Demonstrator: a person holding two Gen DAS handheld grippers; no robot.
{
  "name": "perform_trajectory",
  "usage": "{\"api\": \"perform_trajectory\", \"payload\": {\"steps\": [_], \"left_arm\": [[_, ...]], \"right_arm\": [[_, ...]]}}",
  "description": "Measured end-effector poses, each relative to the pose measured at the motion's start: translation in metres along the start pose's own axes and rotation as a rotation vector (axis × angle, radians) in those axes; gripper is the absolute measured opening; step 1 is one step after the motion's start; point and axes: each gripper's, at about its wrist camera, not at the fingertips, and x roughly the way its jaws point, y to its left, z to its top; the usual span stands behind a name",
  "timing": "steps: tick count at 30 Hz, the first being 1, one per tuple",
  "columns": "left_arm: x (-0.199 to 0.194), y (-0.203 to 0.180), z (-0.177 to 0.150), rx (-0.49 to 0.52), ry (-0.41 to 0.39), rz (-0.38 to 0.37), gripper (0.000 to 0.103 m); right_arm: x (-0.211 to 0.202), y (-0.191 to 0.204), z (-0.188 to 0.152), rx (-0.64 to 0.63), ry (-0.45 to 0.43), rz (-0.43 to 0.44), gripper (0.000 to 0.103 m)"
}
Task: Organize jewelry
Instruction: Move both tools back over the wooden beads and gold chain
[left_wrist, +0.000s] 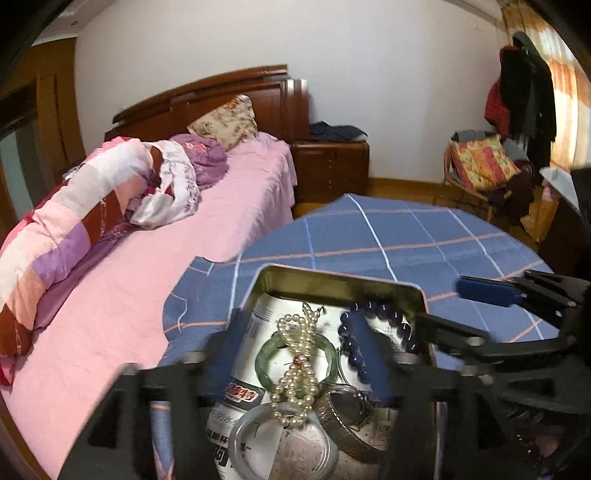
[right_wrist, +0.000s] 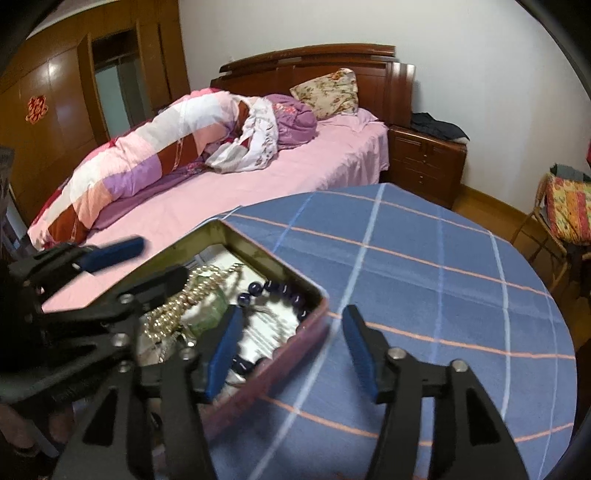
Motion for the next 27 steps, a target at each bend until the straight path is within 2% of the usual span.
{"api": "perform_trajectory", "payload": {"steps": [1, 9, 15, 21, 24, 26, 27], "left_arm": [[-0.005, 0.001, 0.0, -0.008, -0.014, -0.01, 0.075], [-0.041, -0.012, -0.016, -0.015, -0.061, -0.05, 0.075], [-0.057, -0.032, -0.039, 0.012, -0.044, -0.052, 0.075], [-0.065, -0.036, -0.065, 0.005, 0.001, -0.056, 0.075], [-0.068, -0.039, -0.072, 0.021, 0.0, -0.019, 0.075], [-0.072, -0.039, -0.074, 0.015, -0.006, -0.023, 0.075], [-0.073, -0.04, -0.075, 0.013, -0.009, -0.028, 0.075]], "right_arm": [[-0.007, -0.006, -0.002, 0.007, -0.002, -0.015, 0.066], [-0.052, -0.059, -0.045, 0.088, 0.037, -0.112, 0.068], [-0.083, -0.08, -0.092, 0.171, 0.073, -0.168, 0.068], [-0.106, -0.069, -0.113, 0.197, 0.063, -0.164, 0.068], [-0.106, -0.05, -0.115, 0.154, 0.069, -0.124, 0.068], [-0.103, -0.034, -0.115, 0.114, 0.073, -0.087, 0.067], [-0.099, -0.025, -0.114, 0.085, 0.076, -0.075, 0.063]]}}
